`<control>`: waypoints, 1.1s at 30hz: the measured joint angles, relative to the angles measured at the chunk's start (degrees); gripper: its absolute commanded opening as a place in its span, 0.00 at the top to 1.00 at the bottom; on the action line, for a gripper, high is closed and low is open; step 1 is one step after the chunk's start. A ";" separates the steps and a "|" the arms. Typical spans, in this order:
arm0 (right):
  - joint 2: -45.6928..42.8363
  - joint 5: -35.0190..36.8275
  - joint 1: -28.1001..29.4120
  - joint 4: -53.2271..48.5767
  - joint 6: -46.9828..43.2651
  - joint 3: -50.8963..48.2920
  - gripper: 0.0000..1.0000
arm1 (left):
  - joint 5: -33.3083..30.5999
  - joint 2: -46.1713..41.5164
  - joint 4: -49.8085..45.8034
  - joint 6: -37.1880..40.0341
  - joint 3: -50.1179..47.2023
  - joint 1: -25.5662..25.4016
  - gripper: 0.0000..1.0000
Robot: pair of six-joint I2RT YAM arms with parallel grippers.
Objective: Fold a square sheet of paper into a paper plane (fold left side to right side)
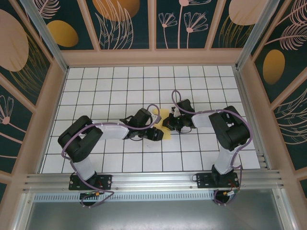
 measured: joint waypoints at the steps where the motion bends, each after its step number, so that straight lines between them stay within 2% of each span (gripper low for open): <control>1: 0.00 0.00 0.00 0.00 0.00 0.00 0.95 | -0.26 0.09 0.00 0.00 0.00 0.00 0.56; 10: 0.00 0.02 0.00 0.00 0.00 0.00 0.95 | -2.69 0.26 0.02 0.48 -0.81 -0.02 0.57; 17: -0.09 0.04 0.00 -0.28 -0.02 0.20 0.95 | -4.26 0.24 0.39 0.83 -1.31 -0.22 0.68; 21: -1.29 1.62 0.00 -1.90 -0.61 0.20 1.00 | -5.14 0.24 1.20 1.20 -2.01 -0.22 0.77; 28: -5.99 5.22 -0.22 -6.10 -3.02 -0.26 1.00 | -6.03 0.24 1.77 1.27 -2.47 -0.22 0.81; 33: -6.45 5.53 2.60 -6.12 -3.02 -0.39 1.00 | -6.38 0.20 1.79 1.27 -2.54 -0.22 0.83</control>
